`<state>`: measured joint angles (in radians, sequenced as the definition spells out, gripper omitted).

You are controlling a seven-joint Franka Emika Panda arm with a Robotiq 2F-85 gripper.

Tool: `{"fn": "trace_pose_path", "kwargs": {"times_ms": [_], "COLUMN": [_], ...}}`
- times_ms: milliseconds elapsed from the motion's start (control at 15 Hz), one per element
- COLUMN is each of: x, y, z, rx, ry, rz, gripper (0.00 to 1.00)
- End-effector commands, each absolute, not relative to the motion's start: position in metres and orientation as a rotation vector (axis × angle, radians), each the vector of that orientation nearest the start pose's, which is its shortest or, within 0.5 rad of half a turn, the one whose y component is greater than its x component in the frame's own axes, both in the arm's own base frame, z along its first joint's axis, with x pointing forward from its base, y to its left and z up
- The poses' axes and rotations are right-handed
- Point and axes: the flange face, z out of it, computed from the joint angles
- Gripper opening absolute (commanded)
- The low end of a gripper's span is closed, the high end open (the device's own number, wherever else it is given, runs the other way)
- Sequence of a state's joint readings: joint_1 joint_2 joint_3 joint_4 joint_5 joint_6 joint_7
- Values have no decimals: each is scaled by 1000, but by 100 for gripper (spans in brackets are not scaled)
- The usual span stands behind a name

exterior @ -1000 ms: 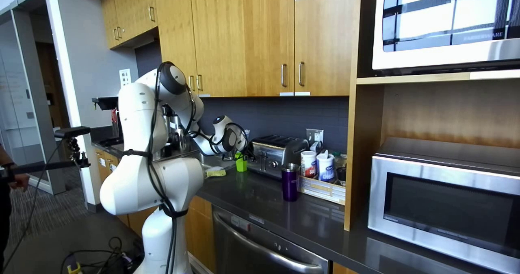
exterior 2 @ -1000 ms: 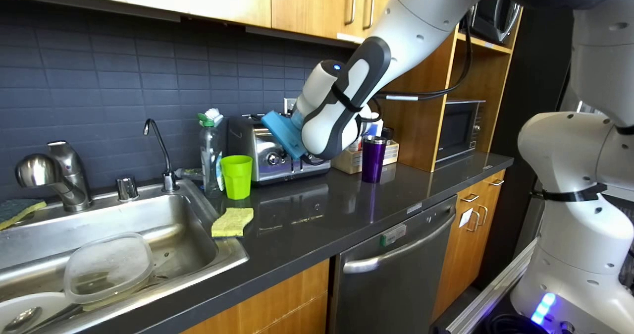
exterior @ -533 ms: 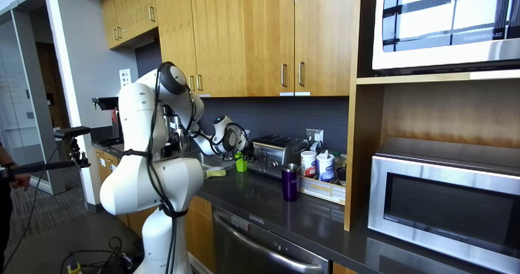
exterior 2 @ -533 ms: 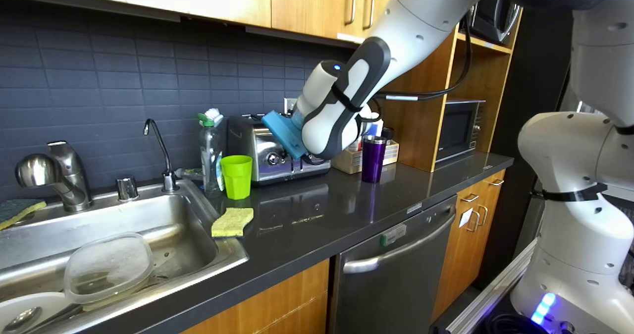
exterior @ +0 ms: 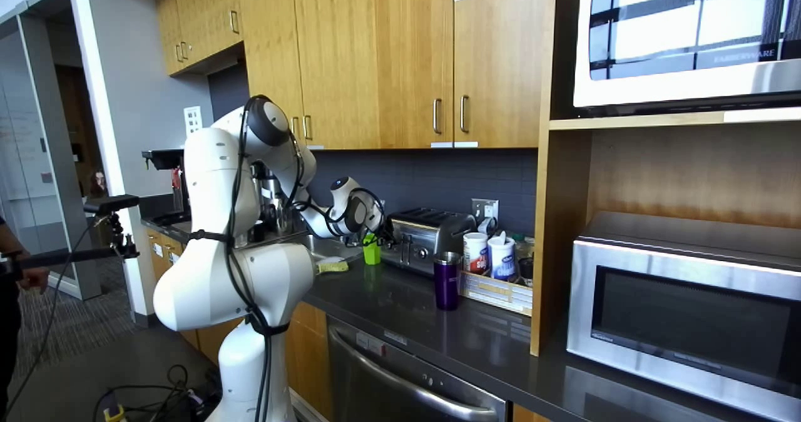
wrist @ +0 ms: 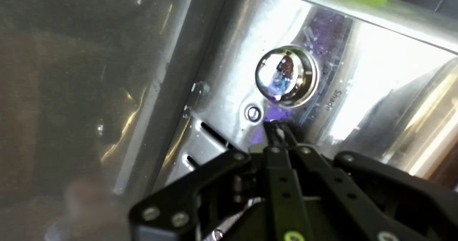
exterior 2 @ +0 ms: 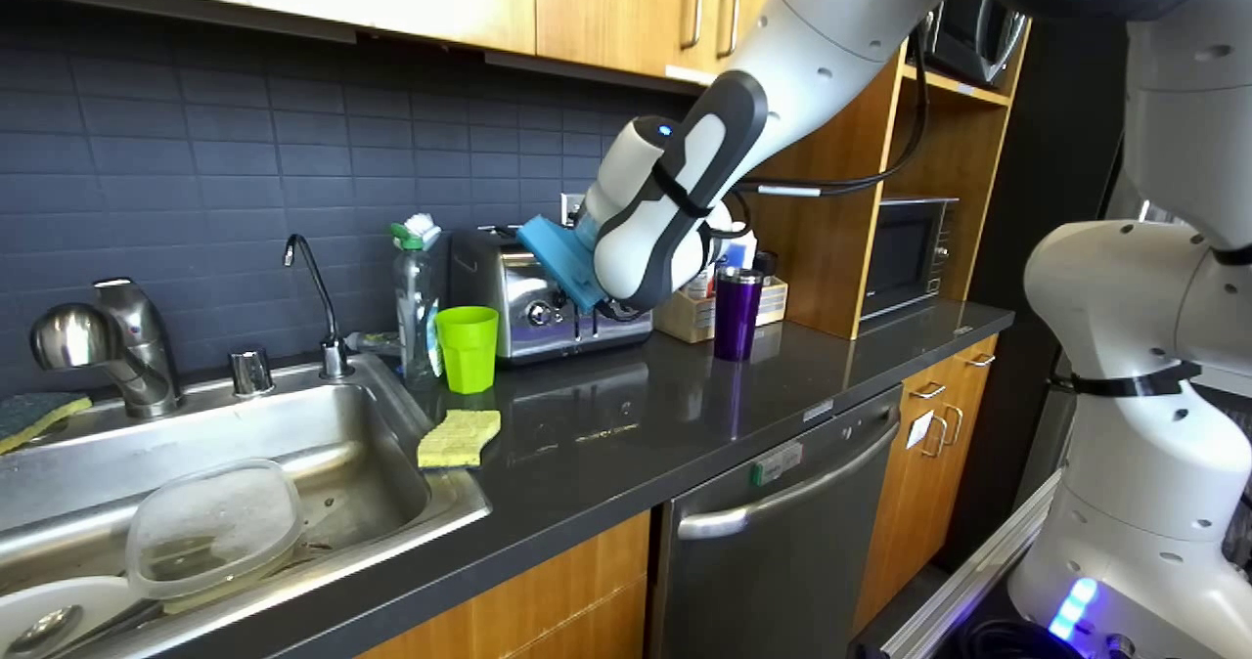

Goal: Press a button on the left side of the toaster

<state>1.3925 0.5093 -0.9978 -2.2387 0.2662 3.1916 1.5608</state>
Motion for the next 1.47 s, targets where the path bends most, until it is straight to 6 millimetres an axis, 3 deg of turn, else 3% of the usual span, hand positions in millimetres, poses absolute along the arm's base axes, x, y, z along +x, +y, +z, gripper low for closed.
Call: {"fn": "trace_pose_path", "kwargs": {"times_ms": [0, 1400], "x": [550, 566], "y": [234, 235], "z": [324, 327], "rx": [-2109, -2126], "ry": [1480, 1474], "rz": [-874, -846], "gripper": [0, 0]}}
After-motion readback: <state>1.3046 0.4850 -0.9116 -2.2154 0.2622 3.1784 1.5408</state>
